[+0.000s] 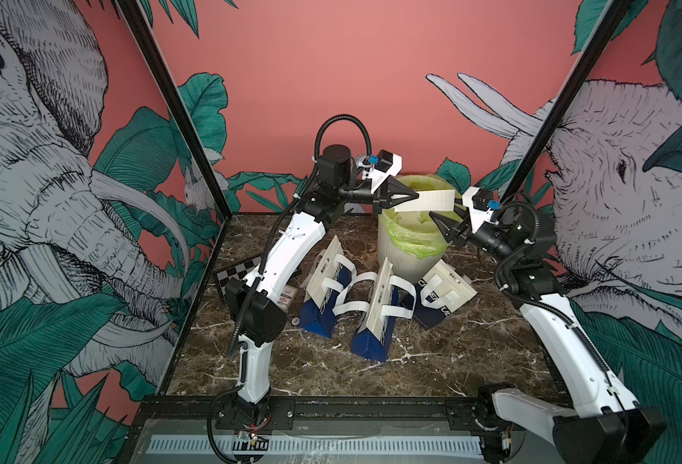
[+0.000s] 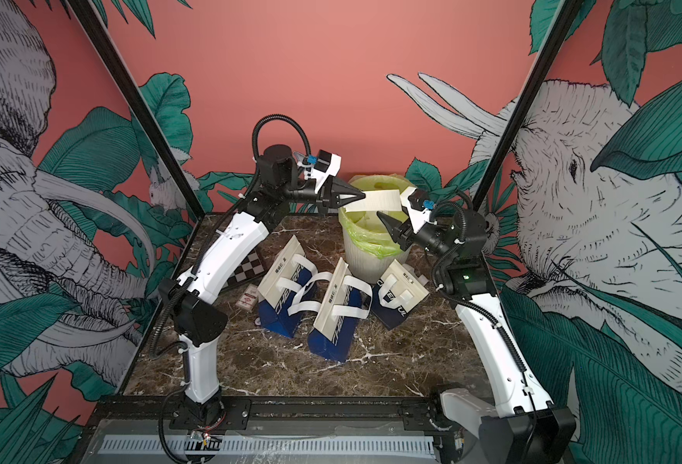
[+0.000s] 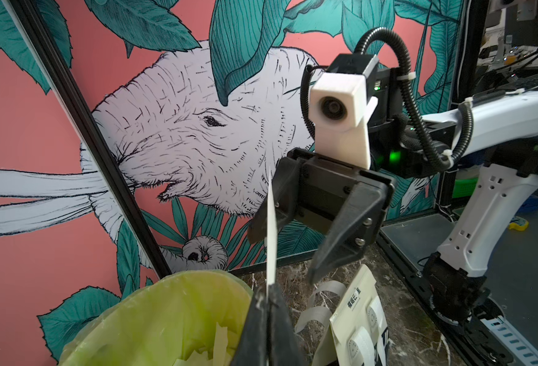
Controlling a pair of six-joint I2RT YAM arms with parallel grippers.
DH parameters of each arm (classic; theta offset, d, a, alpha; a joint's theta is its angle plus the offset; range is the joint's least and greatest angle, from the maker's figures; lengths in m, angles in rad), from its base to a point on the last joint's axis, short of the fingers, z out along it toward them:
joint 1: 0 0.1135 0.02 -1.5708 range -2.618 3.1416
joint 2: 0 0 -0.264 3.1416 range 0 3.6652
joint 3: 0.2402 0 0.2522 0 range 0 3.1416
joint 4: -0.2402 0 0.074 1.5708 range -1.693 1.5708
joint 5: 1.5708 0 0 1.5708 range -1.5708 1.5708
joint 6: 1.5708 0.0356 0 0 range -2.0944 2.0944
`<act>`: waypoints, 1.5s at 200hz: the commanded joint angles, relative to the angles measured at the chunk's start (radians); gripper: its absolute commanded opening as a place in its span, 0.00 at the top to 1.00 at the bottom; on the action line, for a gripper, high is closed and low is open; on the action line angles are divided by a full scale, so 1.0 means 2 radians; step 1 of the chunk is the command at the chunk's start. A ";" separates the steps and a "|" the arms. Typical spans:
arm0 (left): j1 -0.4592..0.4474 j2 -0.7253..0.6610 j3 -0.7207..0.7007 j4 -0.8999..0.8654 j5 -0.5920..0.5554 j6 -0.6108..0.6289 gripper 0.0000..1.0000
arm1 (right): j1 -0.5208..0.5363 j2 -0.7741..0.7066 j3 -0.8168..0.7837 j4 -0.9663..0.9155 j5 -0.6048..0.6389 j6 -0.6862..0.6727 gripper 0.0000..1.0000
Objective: Shred takeout receipts and throw away
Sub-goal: Shred the takeout receipt.
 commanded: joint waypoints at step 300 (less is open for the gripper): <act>-0.047 -0.045 0.030 -0.230 -0.111 0.265 1.00 | 0.037 0.028 0.132 -0.234 0.002 -0.238 0.85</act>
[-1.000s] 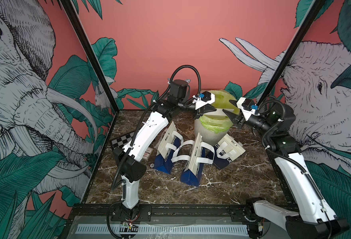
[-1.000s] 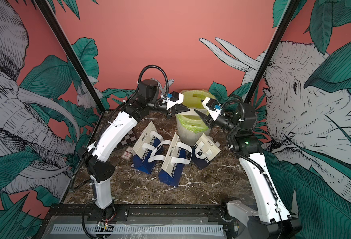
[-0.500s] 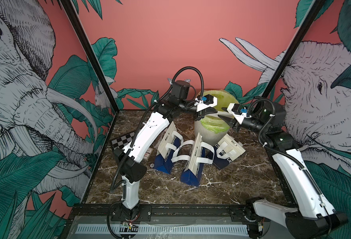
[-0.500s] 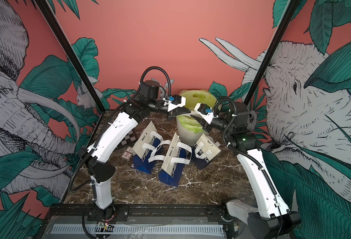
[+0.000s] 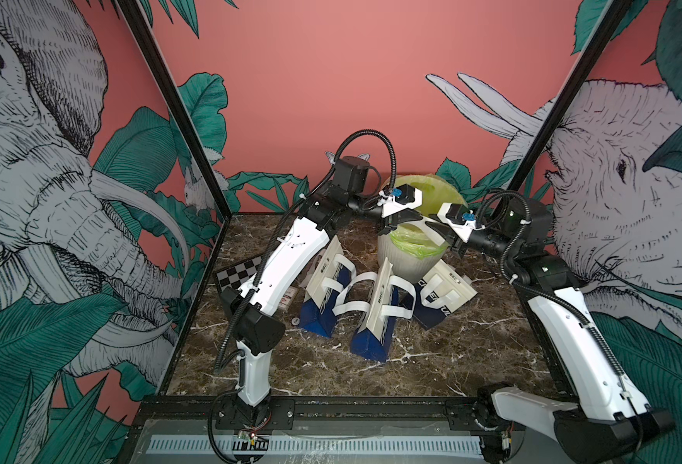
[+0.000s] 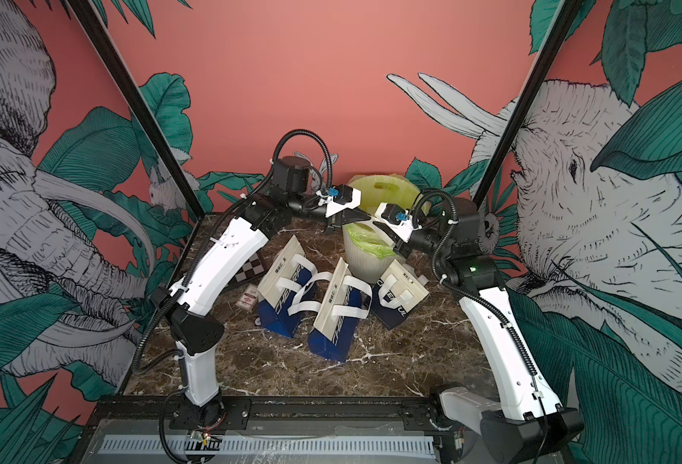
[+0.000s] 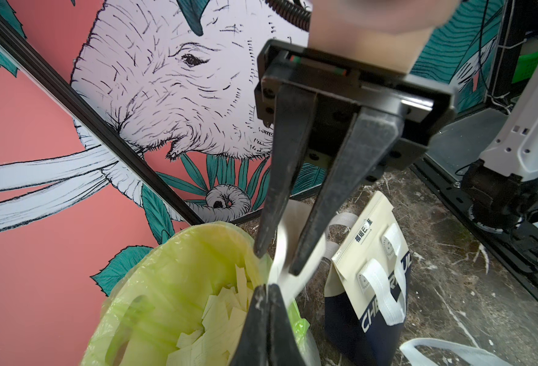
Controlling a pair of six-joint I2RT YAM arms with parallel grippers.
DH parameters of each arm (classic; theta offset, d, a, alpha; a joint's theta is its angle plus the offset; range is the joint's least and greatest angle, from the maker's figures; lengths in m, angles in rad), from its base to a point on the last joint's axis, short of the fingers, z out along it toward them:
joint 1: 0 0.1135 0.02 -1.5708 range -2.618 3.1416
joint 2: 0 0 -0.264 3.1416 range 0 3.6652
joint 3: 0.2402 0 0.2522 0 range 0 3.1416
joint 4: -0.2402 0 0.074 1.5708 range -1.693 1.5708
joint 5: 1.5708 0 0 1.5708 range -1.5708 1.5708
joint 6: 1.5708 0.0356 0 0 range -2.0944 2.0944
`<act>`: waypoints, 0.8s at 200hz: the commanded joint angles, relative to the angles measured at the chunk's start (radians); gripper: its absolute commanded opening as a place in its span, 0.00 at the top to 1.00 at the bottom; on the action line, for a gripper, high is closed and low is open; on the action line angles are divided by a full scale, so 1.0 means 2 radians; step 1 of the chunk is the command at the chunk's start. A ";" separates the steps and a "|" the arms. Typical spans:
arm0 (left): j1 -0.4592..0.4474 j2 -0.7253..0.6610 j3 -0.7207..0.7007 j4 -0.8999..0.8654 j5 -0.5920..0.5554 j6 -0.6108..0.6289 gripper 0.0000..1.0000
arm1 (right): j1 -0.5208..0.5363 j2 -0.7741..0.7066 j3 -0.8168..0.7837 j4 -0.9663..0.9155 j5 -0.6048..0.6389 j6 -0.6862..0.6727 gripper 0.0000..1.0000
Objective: Shred takeout receipts and throw away
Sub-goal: Shred the takeout receipt.
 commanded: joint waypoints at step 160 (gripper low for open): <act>0.055 0.030 -0.001 0.387 0.170 -0.423 1.00 | 0.014 -0.046 -0.082 0.123 0.045 -0.072 1.00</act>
